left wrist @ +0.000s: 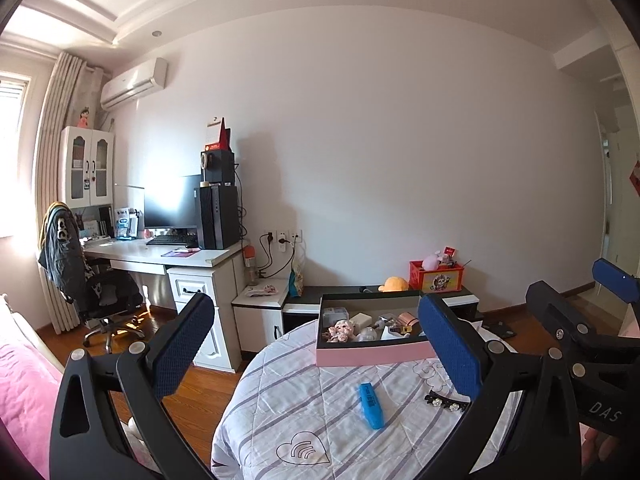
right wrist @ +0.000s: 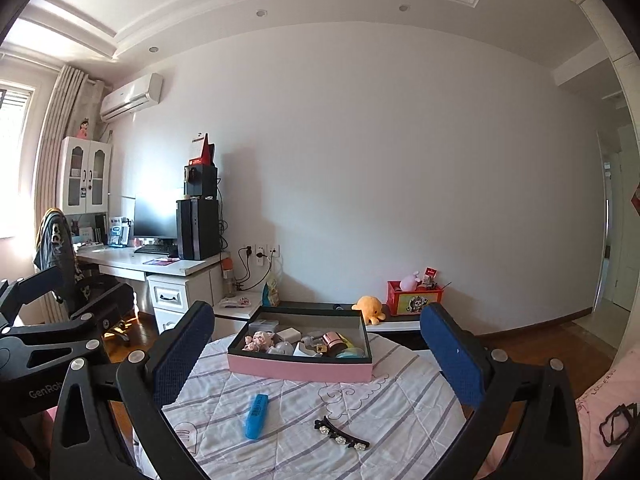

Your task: Organize rigid objects

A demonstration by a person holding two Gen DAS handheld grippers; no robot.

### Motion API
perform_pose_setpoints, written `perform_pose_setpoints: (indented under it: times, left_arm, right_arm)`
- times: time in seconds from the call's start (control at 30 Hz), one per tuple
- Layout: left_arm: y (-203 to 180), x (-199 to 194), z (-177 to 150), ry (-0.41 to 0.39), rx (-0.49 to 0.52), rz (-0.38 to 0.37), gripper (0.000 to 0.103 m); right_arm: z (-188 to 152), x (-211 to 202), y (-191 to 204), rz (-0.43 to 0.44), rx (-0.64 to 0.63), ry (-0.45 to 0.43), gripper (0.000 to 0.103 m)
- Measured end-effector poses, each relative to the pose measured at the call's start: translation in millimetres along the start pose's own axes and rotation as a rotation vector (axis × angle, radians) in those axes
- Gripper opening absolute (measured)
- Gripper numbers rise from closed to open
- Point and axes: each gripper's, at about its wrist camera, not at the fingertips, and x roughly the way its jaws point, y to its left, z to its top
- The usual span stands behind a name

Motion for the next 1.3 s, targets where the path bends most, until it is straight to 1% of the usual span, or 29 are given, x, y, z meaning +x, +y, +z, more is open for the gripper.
perform_pose_setpoints:
  times: [0.07,0.23,0.73,1.3]
  left_arm:
    - [-0.2,-6.1,0.9,-0.011,0.002,0.013,0.103]
    - [-1.0,-11.2,1.0,-0.016,-0.001,0.01,0.103]
    - [-1.3,-18.2,-0.5,0.0,0.001,0.004,0.103]
    - [-3.7,-13.9,0.5,0.005,0.001,-0.005,0.103]
  right_arm:
    - [0.0,-6.2,2.7,-0.001,0.002,-0.009,0.103]
    - [1.5,-14.7,1.9,-0.009,0.002,-0.02,0.103]
    - [2.7,-15.5,1.4,-0.025,0.005,-0.008,0.103]
    - [4.9,-15.3,-2.7,-0.032,0.008,0.004,0.103]
